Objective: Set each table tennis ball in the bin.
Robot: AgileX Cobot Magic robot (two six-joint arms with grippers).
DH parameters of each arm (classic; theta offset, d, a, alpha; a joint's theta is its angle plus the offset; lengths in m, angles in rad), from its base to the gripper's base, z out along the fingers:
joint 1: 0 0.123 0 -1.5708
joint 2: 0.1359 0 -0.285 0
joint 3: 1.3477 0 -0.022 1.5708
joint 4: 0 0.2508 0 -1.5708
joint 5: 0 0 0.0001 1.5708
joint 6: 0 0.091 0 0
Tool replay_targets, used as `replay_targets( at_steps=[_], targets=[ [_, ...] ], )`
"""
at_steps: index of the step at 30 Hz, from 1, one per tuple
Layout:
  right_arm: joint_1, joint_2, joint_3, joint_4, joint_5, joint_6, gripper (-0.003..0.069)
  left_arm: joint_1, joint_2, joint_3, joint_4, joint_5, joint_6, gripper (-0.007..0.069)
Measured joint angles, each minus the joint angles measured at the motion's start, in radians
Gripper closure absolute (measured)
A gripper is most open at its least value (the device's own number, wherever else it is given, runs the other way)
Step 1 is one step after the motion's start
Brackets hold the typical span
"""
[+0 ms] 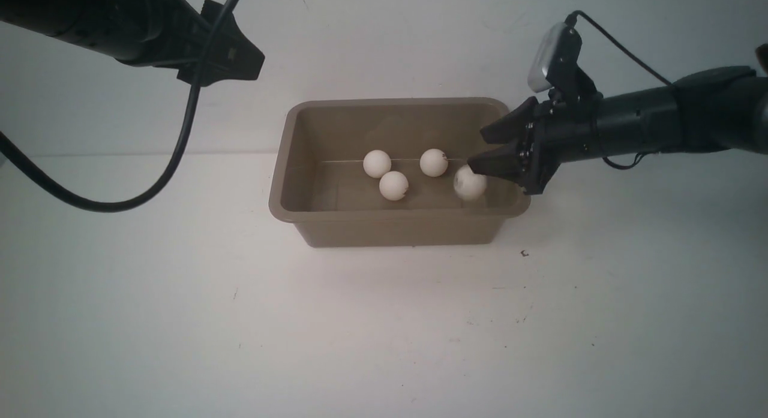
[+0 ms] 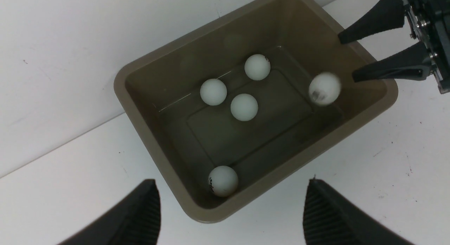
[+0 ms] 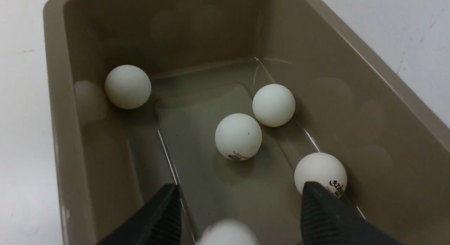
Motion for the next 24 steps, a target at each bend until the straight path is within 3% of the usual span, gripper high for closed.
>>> replay_targets(
  at_steps=[7,10,14,19,24],
  targets=[
    [-0.028,0.0,0.0,0.16,-0.036,-0.087,0.0193,0.0,0.0,0.0,0.0,0.0,0.0,0.0134],
    [-0.084,0.0,0.0,0.261,-0.062,-0.139,0.0194,0.0,0.0,0.0,0.0,0.0,0.001,0.0134],
    [-0.183,0.0,0.0,0.279,-0.091,-0.164,0.0194,0.0,0.0,0.0,0.001,0.0,0.003,0.0134],
    [-0.325,-0.007,0.0,0.29,-0.054,-0.105,0.0194,0.0,0.0,0.0,0.01,0.0,0.005,0.0134],
    [-0.373,-0.077,0.004,0.288,0.031,-0.034,0.0193,0.0,0.0,0.0,0.038,-0.007,0.007,0.0134]
  ],
)
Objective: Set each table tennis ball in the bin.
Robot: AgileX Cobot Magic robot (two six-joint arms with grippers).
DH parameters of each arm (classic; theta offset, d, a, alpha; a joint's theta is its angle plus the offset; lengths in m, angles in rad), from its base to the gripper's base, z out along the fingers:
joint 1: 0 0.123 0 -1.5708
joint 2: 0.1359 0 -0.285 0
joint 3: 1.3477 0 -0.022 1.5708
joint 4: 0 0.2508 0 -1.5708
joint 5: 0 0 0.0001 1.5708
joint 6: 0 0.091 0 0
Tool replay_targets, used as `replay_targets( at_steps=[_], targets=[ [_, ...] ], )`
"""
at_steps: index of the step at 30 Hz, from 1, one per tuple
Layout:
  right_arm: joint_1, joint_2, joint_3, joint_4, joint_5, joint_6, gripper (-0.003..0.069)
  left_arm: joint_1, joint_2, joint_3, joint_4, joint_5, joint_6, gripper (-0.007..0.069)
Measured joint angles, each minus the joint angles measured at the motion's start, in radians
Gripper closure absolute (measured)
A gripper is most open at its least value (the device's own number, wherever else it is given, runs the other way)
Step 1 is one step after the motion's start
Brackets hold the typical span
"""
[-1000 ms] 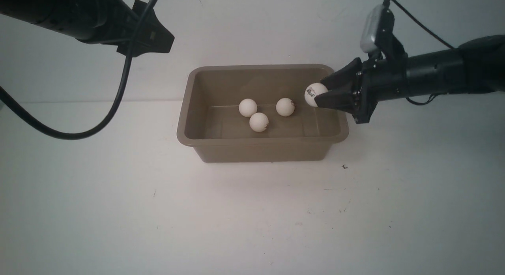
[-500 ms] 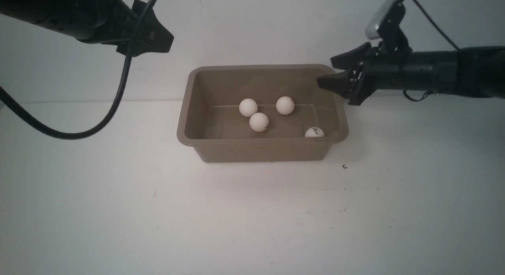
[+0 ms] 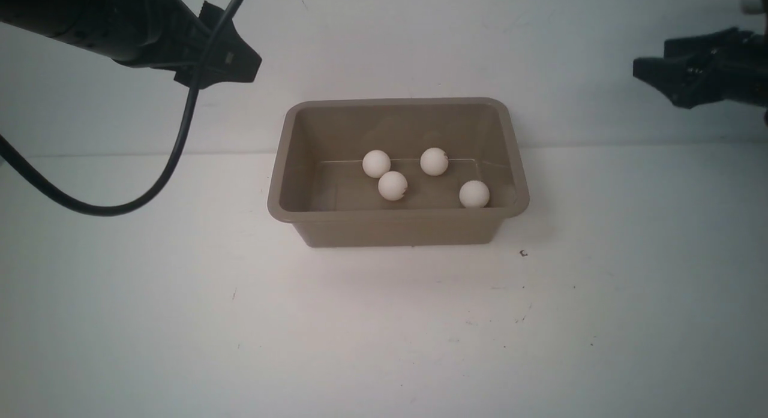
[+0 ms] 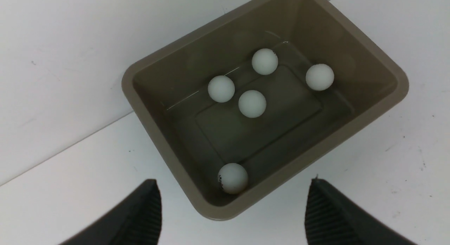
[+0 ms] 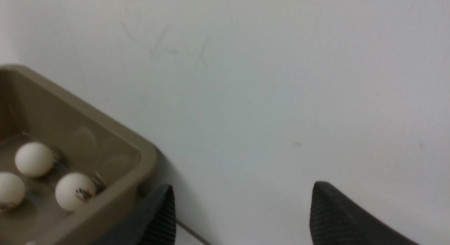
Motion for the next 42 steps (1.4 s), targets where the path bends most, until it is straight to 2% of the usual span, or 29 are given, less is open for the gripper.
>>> replay_targets(
  at_steps=[8,12,18,23,27,32,37,42],
  targets=[
    [0.03,-0.16,0.0,-0.005,0.003,0.072,0.0193,0.0,0.0,0.0,0.023,-0.09,0.0,0.0134],
    [0.034,-0.255,0.001,-0.007,-0.007,0.097,0.0193,0.0,0.0,0.0,0.082,-0.14,0.003,0.0134],
    [0.034,-0.41,0.001,-0.005,-0.078,0.245,0.0193,0.001,0.0,0.0,0.341,-0.156,-0.033,0.0134],
    [0.039,-0.481,0.001,-0.025,-0.098,0.374,0.0193,0.04,0.0,0.0,0.442,-0.199,-0.152,0.0134],
    [0.053,-0.518,0.001,-0.089,-0.109,0.433,0.0193,0.131,0.0,0.0,0.453,-0.273,-0.19,0.0134],
    [0.054,-0.528,0.001,-0.112,-0.108,0.462,0.0193,0.185,0.0,0.0,0.437,-0.292,-0.199,0.0134],
    [0.054,-0.528,0.001,-0.118,-0.098,0.521,0.0193,0.188,0.0,0.0,0.328,-0.341,-0.2,0.0134],
    [0.054,-0.528,0.001,-0.058,-0.098,0.625,0.0193,0.188,0.0,0.0,0.2,-0.402,-0.2,0.0134]
  ],
)
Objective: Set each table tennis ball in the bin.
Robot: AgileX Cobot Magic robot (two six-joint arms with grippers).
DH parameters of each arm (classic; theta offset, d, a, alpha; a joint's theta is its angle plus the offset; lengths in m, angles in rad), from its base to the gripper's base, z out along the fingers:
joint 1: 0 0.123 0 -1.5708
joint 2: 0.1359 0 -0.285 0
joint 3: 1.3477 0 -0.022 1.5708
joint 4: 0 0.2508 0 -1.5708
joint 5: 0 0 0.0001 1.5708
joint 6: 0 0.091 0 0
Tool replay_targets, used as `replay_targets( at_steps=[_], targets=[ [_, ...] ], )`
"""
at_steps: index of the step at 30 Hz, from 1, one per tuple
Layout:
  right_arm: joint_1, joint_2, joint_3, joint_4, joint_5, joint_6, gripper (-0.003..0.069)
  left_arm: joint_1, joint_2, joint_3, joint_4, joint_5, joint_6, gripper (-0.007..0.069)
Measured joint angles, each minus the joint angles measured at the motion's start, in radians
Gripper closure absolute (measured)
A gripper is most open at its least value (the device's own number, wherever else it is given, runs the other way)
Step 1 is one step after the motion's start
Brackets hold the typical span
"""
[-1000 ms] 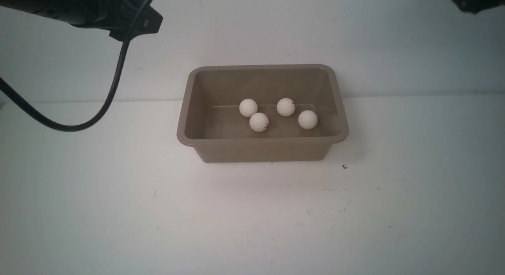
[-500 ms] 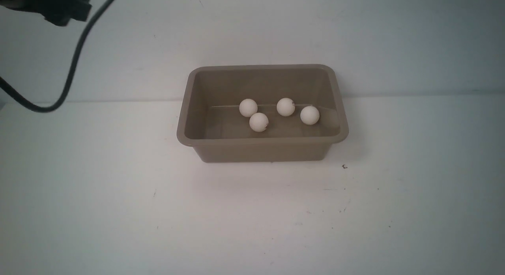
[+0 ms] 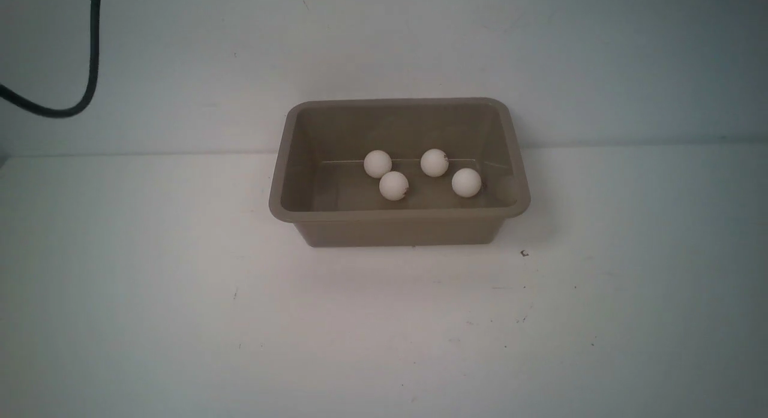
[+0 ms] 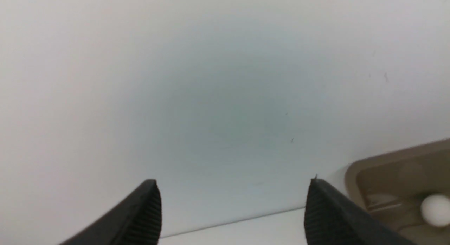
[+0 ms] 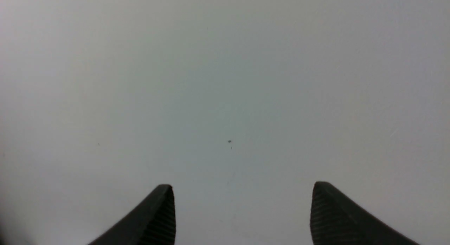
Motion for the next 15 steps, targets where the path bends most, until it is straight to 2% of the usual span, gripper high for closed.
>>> replay_targets(
  at_steps=[3,8,15],
  targets=[
    [0.0,0.0,0.0,0.042,0.003,0.138,0.0193,0.0,0.0,0.0,-0.13,-0.044,0.001,0.0134],
    [0.0,0.0,0.0,0.047,0.01,0.323,0.0193,0.0,0.0,0.0,-0.234,-0.087,0.056,0.0134],
    [0.0,0.0,0.0,0.046,0.026,0.333,0.0193,0.0,0.0,0.0,-0.257,-0.088,0.107,0.0134]
  ],
)
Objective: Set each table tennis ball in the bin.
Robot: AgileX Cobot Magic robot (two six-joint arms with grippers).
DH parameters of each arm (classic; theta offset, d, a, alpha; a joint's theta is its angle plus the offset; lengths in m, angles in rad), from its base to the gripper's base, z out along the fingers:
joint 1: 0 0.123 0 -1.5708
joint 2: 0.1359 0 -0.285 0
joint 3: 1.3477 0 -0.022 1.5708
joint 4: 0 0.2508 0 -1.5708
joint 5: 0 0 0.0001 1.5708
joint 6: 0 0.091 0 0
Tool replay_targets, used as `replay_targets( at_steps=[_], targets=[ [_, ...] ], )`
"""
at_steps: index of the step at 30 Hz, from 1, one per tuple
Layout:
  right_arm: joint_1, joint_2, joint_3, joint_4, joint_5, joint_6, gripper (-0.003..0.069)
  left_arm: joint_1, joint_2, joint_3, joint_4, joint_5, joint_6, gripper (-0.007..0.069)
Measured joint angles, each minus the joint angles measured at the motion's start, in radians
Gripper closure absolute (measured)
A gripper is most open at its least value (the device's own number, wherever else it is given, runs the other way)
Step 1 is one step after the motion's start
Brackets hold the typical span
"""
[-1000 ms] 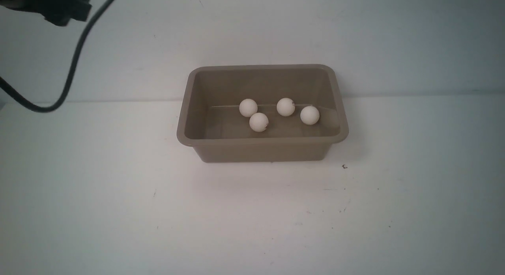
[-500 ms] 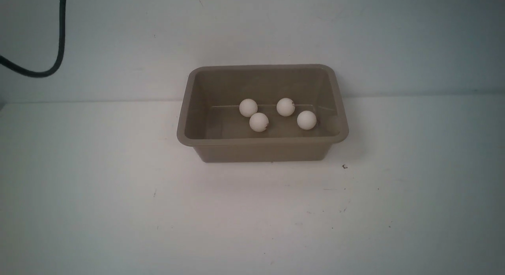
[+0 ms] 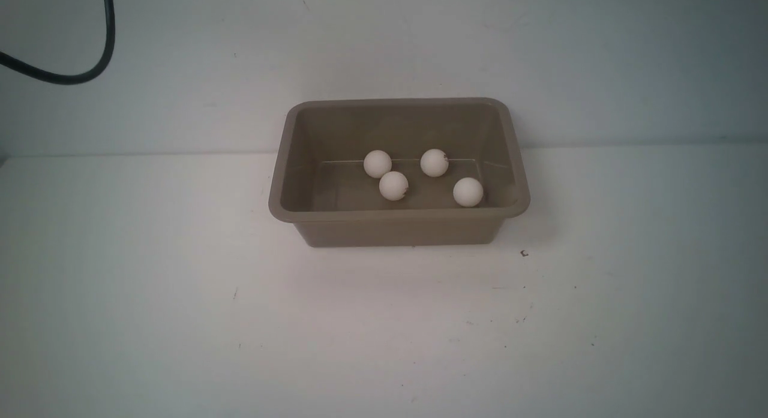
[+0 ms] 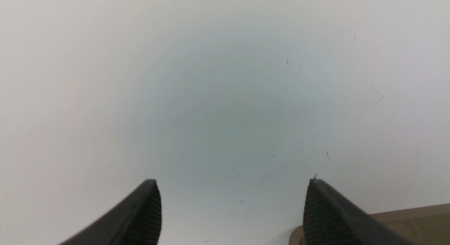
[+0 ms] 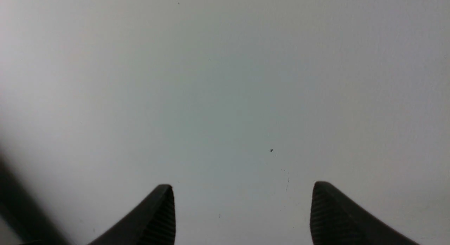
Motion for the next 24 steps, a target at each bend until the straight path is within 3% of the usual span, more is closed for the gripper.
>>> replay_targets(
  at_steps=[6,11,17,24],
  targets=[
    [0.0,-0.004,0.0,-0.022,0.049,-0.181,0.0193,0.0,0.0,0.0,-0.01,0.0,0.004,0.0134],
    [0.0,-0.063,0.002,-0.223,-0.034,-0.303,0.0193,0.0,0.0,0.0,-0.012,0.013,0.064,0.0134],
    [0.0,-0.171,0.002,-0.483,-0.177,-0.311,0.0193,0.0,0.0,0.0,-0.014,0.02,0.102,0.0134],
    [0.0,-0.358,0.002,-0.645,-0.222,-0.25,0.0193,0.0,0.0,0.0,-0.015,0.02,0.132,0.0134]
  ],
)
